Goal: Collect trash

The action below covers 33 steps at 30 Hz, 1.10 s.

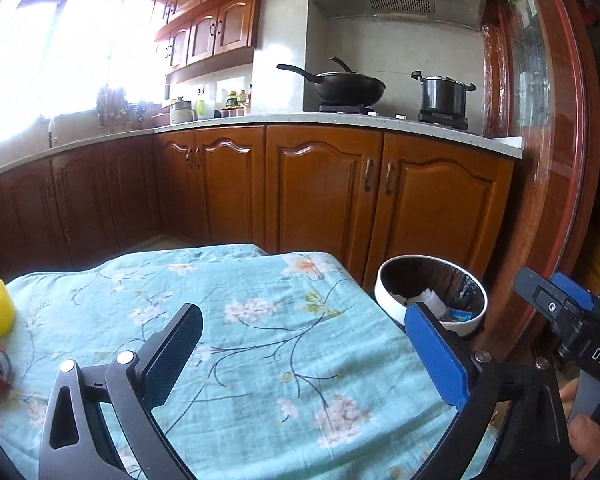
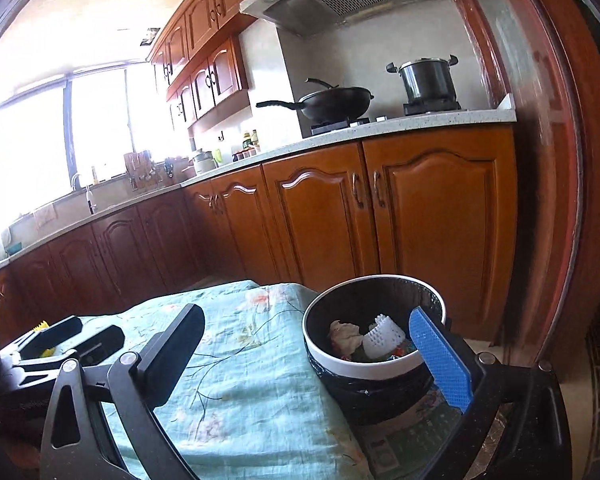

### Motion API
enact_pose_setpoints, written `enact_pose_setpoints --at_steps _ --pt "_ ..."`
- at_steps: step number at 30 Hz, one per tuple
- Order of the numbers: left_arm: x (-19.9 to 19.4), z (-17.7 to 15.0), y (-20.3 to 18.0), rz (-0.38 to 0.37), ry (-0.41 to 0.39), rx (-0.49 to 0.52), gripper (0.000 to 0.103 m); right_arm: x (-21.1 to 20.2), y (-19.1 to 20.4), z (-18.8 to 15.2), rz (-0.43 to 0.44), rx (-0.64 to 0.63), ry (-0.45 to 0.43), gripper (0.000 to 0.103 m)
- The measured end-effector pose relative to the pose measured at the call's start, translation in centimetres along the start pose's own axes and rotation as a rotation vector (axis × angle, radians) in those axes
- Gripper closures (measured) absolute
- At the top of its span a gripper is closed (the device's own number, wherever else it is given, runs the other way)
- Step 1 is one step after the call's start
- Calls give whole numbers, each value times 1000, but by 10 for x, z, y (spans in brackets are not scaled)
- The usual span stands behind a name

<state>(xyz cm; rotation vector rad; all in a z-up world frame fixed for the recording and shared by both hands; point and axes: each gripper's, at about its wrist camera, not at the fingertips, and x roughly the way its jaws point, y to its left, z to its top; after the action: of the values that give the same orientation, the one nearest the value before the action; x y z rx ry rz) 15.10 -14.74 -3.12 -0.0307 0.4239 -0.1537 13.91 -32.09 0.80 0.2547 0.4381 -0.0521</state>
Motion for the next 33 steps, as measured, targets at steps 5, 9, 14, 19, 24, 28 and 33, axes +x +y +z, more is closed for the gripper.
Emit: enact_pose_setpoints --at_steps 5,9,14,19,24,28,33 --pt "-3 -19 4 37 -5 7 1 6 8 -20 -25 -31 1 0" --pt "-1 -30 3 52 -19 14 1 7 9 -29 -33 -30 -11 0" --pt "-1 -37 -1 64 -44 40 1 7 11 -36 -30 -33 -10 0" --pt "2 -40 4 53 -49 48 1 6 12 -38 -27 -40 -18 0" --pt "3 -41 7 48 -50 50 1 5 14 -38 -25 -43 -21 0" --pt "3 -41 8 49 -52 51 1 4 14 -37 -23 -41 -22 0" --pt "3 -42 11 45 -58 50 1 4 13 -36 -21 -40 -28 0"
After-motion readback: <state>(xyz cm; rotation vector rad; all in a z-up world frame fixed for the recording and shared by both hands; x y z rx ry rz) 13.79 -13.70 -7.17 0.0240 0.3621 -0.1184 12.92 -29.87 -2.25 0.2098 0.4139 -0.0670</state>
